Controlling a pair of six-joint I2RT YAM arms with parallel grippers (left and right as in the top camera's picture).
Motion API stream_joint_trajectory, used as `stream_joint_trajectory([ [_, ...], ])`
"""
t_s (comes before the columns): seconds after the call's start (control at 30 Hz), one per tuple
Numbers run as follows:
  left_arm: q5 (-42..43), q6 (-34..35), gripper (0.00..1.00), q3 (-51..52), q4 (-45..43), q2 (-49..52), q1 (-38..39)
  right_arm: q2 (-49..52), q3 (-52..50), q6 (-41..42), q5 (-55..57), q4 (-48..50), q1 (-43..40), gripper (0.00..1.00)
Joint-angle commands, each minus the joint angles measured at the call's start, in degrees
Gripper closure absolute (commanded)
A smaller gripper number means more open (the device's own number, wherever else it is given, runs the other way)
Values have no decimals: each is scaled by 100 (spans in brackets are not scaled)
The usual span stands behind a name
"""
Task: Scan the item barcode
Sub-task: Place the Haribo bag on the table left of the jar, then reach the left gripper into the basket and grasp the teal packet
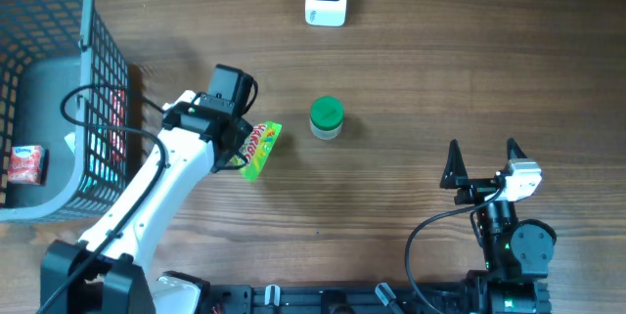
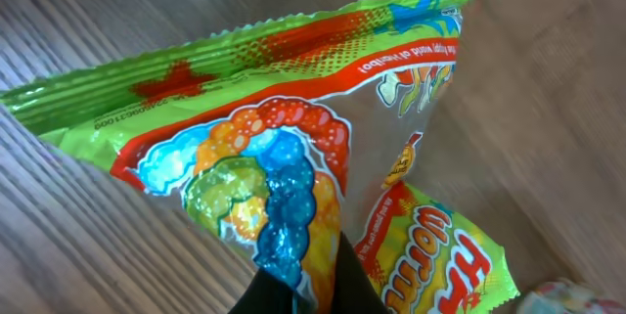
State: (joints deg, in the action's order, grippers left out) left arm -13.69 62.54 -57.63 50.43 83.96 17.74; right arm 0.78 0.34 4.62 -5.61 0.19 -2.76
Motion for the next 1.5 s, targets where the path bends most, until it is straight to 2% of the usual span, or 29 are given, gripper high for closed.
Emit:
stream_joint_trajectory([
  [0.0, -136, 118, 96, 236, -214, 17, 15, -35, -4, -57, -85, 15, 28, 0],
  [0.23, -109, 118, 96, 256, -457, 48, 22, -35, -4, -59, -85, 15, 28, 0],
  [0.5, 815, 280, 96, 256, -1300, 610, 251, -35, -4, -57, -85, 15, 28, 0],
  [0.53, 879, 313, 92, 256, -1298, 675, 269, -35, -4, -59, -85, 15, 28, 0],
  [0.6, 940, 310, 67, 256, -1222, 715, 273, -35, -4, -59, -85, 15, 28, 0],
  [0.63, 940, 299, 51, 238, -1167, 671, 271, -35, -4, -57, -85, 15, 28, 0],
  [0.67, 938, 229, 29, 195, -1095, 586, 260, -35, -4, -57, -85, 15, 28, 0],
  [0.7, 879, 131, 2, 55, -914, 382, 260, -35, -4, -57, -85, 15, 28, 0],
  [0.8, 610, -199, 0, -448, -461, -83, 260, -35, -4, -59, -85, 15, 28, 0],
  [0.9, -39, -767, 0, -1648, 221, -691, 249, -35, -4, -57, -85, 15, 28, 0],
  [1.0, -341, -1335, 0, -2798, 627, -962, -2, -35, -4, -59, -85, 15, 28, 0],
  [1.13, -398, -1740, 0, -4369, 1255, -1032, -1217, -35, -4, -57, -85, 15, 28, 0],
  [1.2, -372, -1735, 0, -4784, 1534, -1036, -2236, -35, -4, -57, -85, 15, 28, 0],
  [1.3, -76, -1711, 0, -4837, 1788, -1005, -3759, -35, -4, -59, -85, 15, 28, 0],
  [1.47, 1392, -1716, 0, -4835, 2273, -232, -5504, -35, -4, -57, -85, 15, 28, 0],
])
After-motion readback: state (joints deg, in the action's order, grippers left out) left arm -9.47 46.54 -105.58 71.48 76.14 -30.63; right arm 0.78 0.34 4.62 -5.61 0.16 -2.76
